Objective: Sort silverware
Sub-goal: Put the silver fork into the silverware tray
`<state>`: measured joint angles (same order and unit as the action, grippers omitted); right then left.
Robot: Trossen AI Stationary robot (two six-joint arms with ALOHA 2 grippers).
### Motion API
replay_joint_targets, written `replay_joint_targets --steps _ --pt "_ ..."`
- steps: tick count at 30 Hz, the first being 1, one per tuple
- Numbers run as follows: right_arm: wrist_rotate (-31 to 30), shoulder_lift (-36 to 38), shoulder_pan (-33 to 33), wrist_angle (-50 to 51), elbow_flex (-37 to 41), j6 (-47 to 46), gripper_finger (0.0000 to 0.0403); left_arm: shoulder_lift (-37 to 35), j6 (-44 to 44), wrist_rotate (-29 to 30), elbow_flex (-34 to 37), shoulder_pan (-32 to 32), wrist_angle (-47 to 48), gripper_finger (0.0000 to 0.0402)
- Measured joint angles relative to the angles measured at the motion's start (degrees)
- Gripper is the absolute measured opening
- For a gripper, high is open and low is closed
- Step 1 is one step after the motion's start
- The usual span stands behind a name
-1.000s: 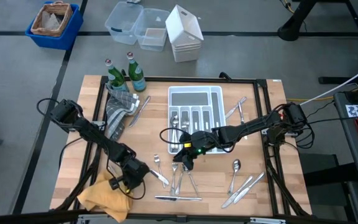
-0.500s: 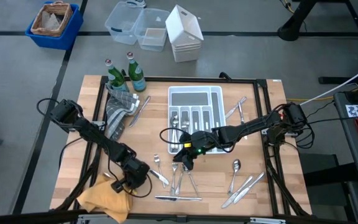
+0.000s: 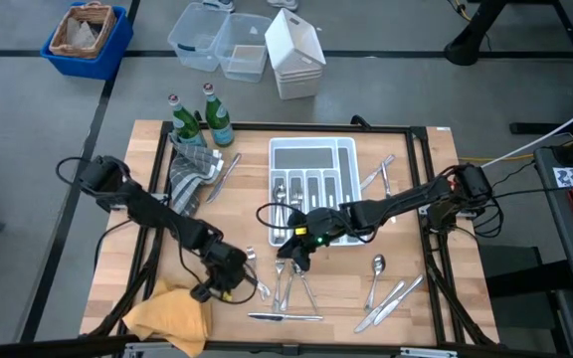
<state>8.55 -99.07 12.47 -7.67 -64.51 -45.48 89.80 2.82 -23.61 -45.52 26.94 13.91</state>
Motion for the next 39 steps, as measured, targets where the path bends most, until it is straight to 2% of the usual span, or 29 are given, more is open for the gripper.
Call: replay_joint_targets --steps 10,16,22,28,34,39 --pt "-0.60 10.86 -4.04 5.70 -0.05 7.82 0.0085 -6.20 7.32 2.68 -1.81 -7.42 -1.53 0.0000" --pt "-3.21 17.25 -7.43 10.86 -0.05 11.98 0.0085 -7.42 11.88 3.51 -2.93 -12.64 -9.73 0.0000" --pt "-4.06 23.38 -10.92 20.07 -0.02 14.50 0.0085 -7.80 16.82 4.62 -3.31 -18.35 -21.13 0.0000" --pt "-5.10 29.13 -13.46 28.29 -0.02 14.50 0.0085 -7.71 20.74 16.11 -3.29 -23.58 -28.79 0.0000" --pt "-11.35 33.40 -14.90 36.25 0.00 14.46 0.0085 -7.40 26.81 28.19 -3.27 -28.04 -29.99 0.0000" --pt "-13.27 33.94 -14.79 38.64 0.00 14.37 0.0085 -3.88 30.33 31.53 -3.23 -30.90 -33.60 0.0000"
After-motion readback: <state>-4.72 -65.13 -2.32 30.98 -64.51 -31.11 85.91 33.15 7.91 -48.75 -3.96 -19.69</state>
